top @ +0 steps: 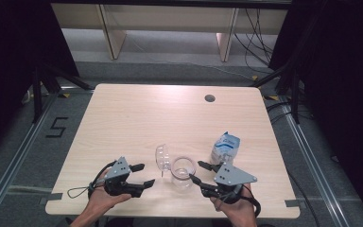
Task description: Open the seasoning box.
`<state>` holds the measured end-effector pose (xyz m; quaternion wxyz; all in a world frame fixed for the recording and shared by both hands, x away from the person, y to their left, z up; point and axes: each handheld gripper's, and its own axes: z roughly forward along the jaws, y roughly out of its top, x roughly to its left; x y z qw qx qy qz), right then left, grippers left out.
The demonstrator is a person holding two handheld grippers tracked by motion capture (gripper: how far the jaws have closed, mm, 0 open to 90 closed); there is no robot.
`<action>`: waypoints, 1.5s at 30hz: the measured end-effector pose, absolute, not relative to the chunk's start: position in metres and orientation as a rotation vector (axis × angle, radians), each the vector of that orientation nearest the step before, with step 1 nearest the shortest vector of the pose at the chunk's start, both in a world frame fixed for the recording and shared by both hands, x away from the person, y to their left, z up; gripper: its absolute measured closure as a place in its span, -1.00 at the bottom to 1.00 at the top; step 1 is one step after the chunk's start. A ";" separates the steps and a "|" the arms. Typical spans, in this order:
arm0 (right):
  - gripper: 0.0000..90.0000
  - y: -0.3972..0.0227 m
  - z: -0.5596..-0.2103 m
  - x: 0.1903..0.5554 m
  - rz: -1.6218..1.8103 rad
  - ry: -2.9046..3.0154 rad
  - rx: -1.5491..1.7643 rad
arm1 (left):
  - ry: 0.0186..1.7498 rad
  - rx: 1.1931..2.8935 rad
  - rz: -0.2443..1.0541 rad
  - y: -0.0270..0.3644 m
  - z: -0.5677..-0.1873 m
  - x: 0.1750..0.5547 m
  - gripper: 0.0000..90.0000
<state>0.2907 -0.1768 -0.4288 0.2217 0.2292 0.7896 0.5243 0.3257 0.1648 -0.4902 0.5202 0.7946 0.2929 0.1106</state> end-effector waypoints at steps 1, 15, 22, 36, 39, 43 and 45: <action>0.05 -0.181 -0.429 0.291 1.447 2.171 0.605 | 0.705 1.889 0.255 0.165 -0.491 0.325 -0.43; -0.27 -0.225 -0.438 0.279 1.416 2.070 0.827 | 0.708 1.874 0.244 0.167 -0.490 0.320 -0.64; -0.50 -0.246 -0.447 0.286 1.424 1.998 0.935 | 0.743 1.880 0.251 0.166 -0.489 0.312 -0.64; -0.66 -0.262 -0.464 0.310 1.430 1.985 0.947 | 0.727 1.923 0.295 0.167 -0.491 0.303 -0.61; -0.66 -0.263 -0.465 0.313 1.406 1.986 0.944 | 0.736 1.923 0.294 0.167 -0.492 0.302 -0.61; -0.66 -0.262 -0.469 0.320 1.436 1.990 0.929 | 0.748 1.909 0.280 0.165 -0.493 0.301 -0.61; -0.66 -0.262 -0.471 0.327 1.433 1.992 0.916 | 0.730 1.930 0.302 0.166 -0.492 0.301 -0.61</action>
